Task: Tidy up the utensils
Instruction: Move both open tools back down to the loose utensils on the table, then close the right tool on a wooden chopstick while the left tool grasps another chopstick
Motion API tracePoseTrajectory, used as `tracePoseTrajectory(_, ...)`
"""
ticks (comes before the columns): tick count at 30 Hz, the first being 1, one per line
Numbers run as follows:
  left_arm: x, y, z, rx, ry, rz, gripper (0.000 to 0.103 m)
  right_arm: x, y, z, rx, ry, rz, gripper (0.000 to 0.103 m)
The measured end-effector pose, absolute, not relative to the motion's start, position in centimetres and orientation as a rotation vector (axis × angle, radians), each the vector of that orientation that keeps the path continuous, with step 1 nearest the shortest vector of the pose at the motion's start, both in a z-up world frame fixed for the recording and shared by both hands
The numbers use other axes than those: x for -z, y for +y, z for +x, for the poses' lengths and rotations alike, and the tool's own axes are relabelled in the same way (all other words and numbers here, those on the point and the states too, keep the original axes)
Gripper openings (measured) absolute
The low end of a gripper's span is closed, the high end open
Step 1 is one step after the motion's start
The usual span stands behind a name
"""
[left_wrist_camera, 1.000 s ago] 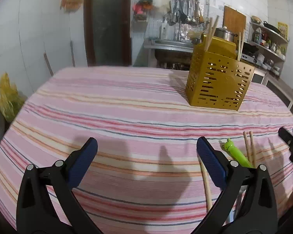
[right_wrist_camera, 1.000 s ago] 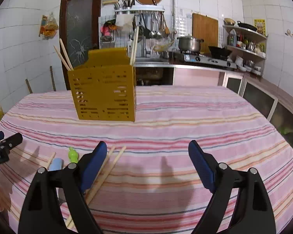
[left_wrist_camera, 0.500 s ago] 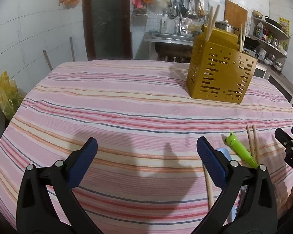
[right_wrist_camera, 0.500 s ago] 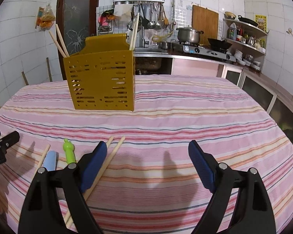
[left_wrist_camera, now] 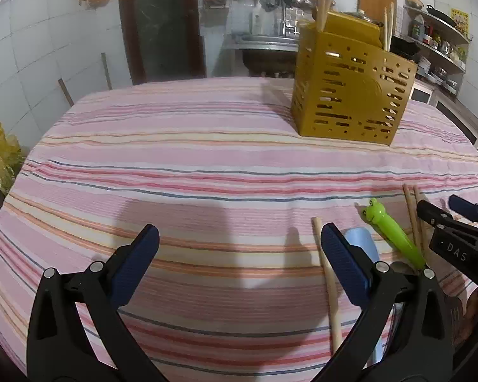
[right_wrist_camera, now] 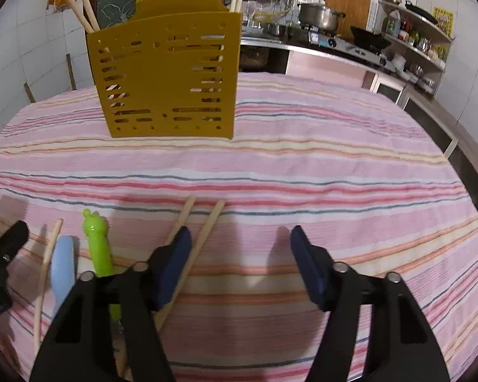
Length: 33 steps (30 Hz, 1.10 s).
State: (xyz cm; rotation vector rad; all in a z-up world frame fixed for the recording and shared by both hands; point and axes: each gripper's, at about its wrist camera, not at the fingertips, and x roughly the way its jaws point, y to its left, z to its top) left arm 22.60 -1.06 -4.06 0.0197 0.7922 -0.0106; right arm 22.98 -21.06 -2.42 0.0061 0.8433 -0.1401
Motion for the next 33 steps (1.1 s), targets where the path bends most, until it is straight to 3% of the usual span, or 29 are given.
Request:
tracePoseTrajectory(5, 4.2, -1.4, 22.6, 0.019, 0.798, 0.021, 0.098, 2.5, -20.4, 23.0, 0.105, 0.874, 0.020, 0.034)
tracePoseTrajectory(14, 4.5, -1.2, 22.8, 0.025, 0.811, 0.008, 0.098, 2.8, -19.0, 25.4, 0.155, 0.978, 0.016, 0.030)
tracePoseTrajectory(16, 4.6, -1.0, 22.7, 0.023, 0.810, -0.003, 0.098, 2.7, -18.4, 25.4, 0.147, 0.971, -0.006, 0.016)
tracePoseTrajectory(20, 4.6, -1.0, 22.6, 0.023, 0.807, -0.002, 0.098, 2.5, -18.4, 24.7, 0.127, 0.961, -0.017, 0.007)
tracePoseTrajectory(33, 4.3, -1.7, 21.8, 0.055, 0.792, 0.017, 0.098, 2.7, -19.6, 21.6, 0.015, 0.922, -0.063, 0.007)
